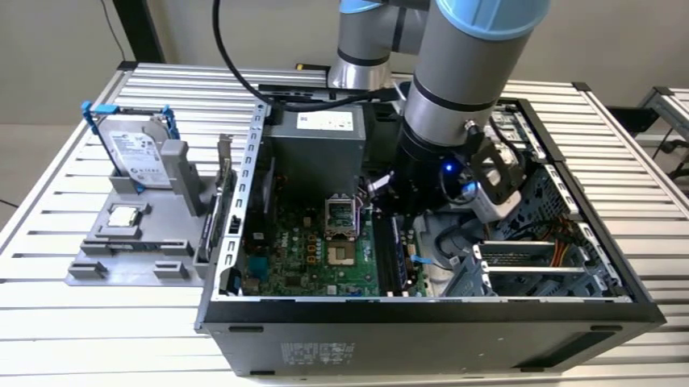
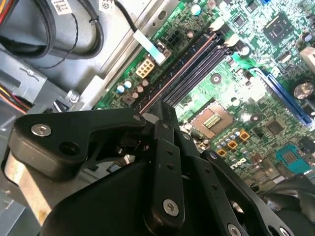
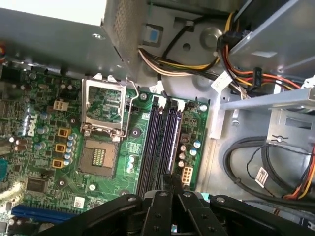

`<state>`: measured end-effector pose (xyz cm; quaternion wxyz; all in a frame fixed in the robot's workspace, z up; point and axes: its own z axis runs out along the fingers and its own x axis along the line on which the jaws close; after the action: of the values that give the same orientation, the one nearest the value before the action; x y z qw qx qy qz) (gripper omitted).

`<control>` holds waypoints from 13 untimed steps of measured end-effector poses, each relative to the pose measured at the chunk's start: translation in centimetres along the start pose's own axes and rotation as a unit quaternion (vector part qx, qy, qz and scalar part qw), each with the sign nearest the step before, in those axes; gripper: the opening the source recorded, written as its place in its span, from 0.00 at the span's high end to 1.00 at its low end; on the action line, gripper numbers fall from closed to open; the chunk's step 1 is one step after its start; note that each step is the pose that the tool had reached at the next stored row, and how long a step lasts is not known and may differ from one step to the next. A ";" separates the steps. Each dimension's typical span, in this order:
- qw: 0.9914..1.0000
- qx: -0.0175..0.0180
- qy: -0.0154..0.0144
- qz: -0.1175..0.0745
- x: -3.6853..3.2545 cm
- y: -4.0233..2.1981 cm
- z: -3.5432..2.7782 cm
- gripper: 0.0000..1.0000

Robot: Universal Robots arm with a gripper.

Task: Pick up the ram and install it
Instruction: 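Press down the ram until it locks into place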

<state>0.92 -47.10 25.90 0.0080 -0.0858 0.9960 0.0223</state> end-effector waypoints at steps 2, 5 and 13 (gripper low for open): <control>1.000 0.000 0.001 -0.015 0.00 0.00 0.00 1.00; 0.999 -0.001 0.001 -0.033 0.00 0.00 0.00 1.00; 0.997 -0.001 -0.001 -0.075 -0.02 0.00 -0.05 1.00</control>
<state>0.94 -47.10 25.95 0.0106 -0.1601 0.9868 0.0223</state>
